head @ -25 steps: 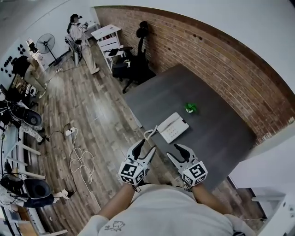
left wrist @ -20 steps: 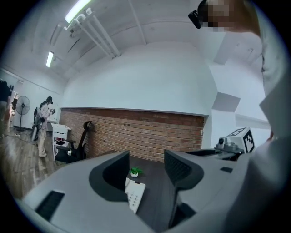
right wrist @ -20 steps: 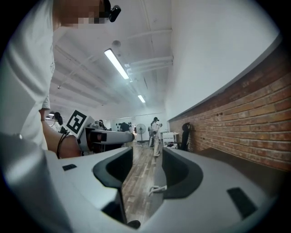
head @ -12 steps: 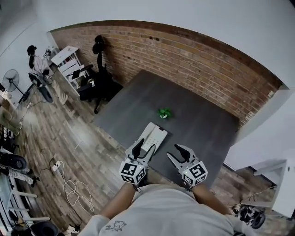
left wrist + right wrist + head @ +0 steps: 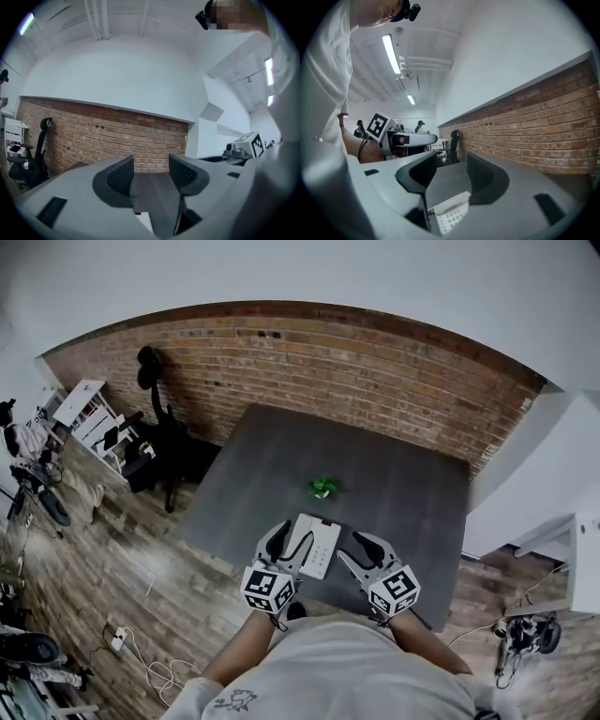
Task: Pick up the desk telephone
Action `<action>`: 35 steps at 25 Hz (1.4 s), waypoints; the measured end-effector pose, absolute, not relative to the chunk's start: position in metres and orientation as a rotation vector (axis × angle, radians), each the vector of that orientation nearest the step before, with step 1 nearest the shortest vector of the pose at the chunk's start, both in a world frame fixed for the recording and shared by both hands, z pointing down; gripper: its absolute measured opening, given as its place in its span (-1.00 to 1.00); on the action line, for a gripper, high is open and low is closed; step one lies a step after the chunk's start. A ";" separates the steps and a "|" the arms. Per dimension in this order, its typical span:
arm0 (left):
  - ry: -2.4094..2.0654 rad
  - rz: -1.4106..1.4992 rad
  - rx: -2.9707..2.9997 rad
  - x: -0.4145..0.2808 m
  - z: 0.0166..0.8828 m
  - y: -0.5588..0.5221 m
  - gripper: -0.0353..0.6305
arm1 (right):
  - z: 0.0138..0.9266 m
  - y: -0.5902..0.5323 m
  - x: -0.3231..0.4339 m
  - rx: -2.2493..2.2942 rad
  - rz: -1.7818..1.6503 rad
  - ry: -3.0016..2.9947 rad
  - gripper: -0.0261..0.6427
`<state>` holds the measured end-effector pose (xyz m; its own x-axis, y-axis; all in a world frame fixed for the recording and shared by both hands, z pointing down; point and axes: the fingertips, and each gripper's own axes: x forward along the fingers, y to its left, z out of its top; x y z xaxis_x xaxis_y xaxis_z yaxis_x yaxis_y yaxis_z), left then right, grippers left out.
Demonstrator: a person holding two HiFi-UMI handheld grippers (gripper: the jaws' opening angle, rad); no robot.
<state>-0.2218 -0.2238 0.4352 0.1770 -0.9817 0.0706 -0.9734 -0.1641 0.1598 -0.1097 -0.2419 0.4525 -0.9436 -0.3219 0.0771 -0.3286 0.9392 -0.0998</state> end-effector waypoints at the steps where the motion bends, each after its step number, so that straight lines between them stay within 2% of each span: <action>1: -1.891 -0.073 2.289 -0.230 0.436 -0.225 -0.15 | 0.454 -0.240 -0.118 0.532 0.179 -3.028 -0.30; 15: -1.640 -0.065 2.412 -0.309 0.458 -0.239 -0.17 | 0.476 -0.238 -0.177 0.844 0.275 -2.907 -0.29; 25: -1.559 0.047 2.358 -0.335 0.507 -0.246 -0.17 | 0.526 -0.248 -0.162 0.971 0.430 -2.776 -0.29; 35: -1.448 0.205 2.307 -0.328 0.571 -0.260 -0.15 | 0.606 -0.271 -0.153 0.946 0.639 -2.664 -0.28</action>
